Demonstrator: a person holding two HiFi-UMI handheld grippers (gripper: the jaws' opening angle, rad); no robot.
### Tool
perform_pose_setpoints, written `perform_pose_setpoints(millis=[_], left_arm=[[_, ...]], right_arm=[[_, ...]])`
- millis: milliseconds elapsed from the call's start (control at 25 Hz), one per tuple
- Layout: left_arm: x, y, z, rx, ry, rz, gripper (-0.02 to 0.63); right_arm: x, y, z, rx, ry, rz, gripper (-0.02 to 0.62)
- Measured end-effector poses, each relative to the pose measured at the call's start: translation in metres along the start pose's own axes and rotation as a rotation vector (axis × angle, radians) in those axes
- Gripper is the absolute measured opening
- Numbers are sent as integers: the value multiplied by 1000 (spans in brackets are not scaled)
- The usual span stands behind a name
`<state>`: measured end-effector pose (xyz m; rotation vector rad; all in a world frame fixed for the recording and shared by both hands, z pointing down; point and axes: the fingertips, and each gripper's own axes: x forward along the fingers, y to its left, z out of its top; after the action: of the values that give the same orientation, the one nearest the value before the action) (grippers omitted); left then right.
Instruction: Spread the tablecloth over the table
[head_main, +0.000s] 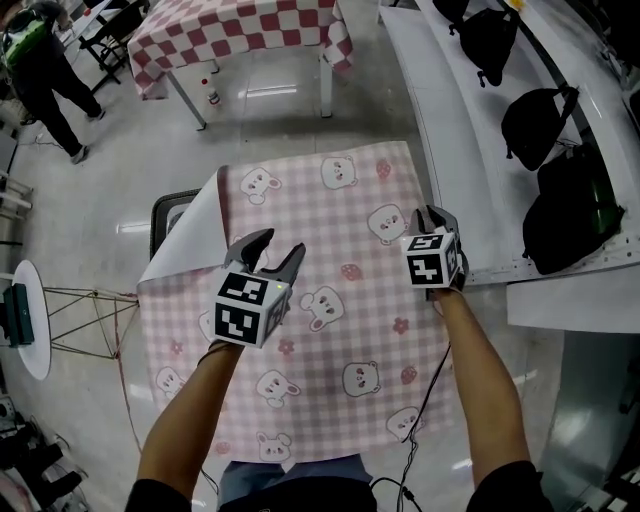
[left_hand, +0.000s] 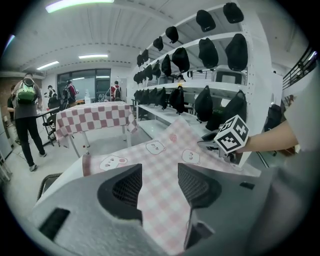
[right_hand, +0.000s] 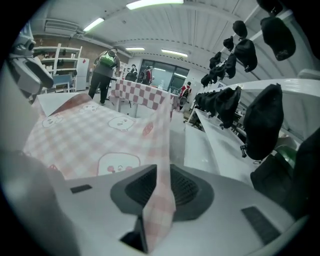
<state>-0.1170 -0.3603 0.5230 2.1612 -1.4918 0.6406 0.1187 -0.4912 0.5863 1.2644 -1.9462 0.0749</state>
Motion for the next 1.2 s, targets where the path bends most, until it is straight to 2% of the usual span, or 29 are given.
perform_pose_setpoints(millis=[80,280,440,800,1200], left_arm=[[1,1,0,-1,-2,-4,225],[-10,14,-1,-4,-11,8,227],[-22,25,-2,7,-20,9,227],[-79,95,-38,60,-15,48,239],[-123,174,-91,217,66,69,250]], right_arm=[[-3,1,1,3,-1,2,122],[-16,5,14,5,-19,-26,189],[-35,14,26,13,-32,-18,190],[-68,108,75,82,-121,75,183],[-105,220,119,119,-167,171,163]])
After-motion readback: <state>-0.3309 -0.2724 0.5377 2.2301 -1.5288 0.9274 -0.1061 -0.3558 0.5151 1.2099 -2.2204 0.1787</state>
